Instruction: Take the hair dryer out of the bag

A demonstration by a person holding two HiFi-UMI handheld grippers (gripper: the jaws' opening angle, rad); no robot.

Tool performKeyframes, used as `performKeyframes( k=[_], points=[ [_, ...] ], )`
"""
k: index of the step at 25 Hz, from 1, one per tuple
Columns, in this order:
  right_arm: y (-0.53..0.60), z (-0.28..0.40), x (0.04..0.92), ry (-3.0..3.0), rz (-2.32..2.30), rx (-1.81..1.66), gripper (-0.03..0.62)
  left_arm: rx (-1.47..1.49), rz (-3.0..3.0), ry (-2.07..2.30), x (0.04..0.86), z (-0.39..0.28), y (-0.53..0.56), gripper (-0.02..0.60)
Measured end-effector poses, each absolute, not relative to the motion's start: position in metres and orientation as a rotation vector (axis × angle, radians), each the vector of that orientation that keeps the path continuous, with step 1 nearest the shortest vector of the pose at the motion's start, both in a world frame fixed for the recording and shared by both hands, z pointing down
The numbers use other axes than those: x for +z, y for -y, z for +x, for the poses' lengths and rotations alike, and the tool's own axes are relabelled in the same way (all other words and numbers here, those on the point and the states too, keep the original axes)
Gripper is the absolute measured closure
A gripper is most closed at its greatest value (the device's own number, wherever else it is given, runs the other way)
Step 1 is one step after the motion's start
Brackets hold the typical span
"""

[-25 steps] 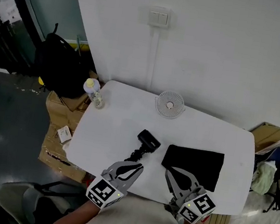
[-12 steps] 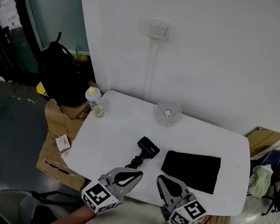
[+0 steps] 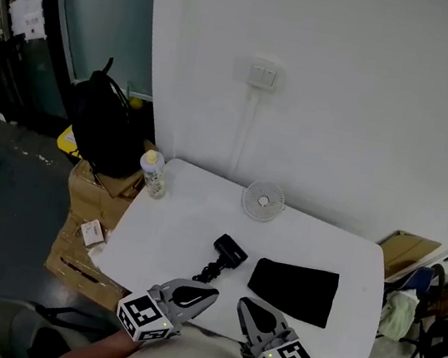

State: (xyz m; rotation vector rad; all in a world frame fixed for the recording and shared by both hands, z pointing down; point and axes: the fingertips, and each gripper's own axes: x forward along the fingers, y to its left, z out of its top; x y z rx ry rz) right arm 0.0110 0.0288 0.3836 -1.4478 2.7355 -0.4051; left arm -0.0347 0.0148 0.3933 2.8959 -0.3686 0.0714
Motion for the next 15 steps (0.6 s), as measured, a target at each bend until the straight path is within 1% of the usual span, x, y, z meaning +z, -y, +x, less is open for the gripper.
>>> performKeyframes(
  k=[5,15],
  points=[
    [-0.0302,0.0078,0.3807,-2.722,-1.469,-0.378,0.579,0.001,2.862,0.274,0.3901,-0.0337,-0.0175,0.572],
    [-0.0230,0.0058,0.3844,-2.776,-1.497,-0.356,0.579,-0.037,2.854,0.183,0.3880,-0.0317,-0.0134,0.572]
  ],
)
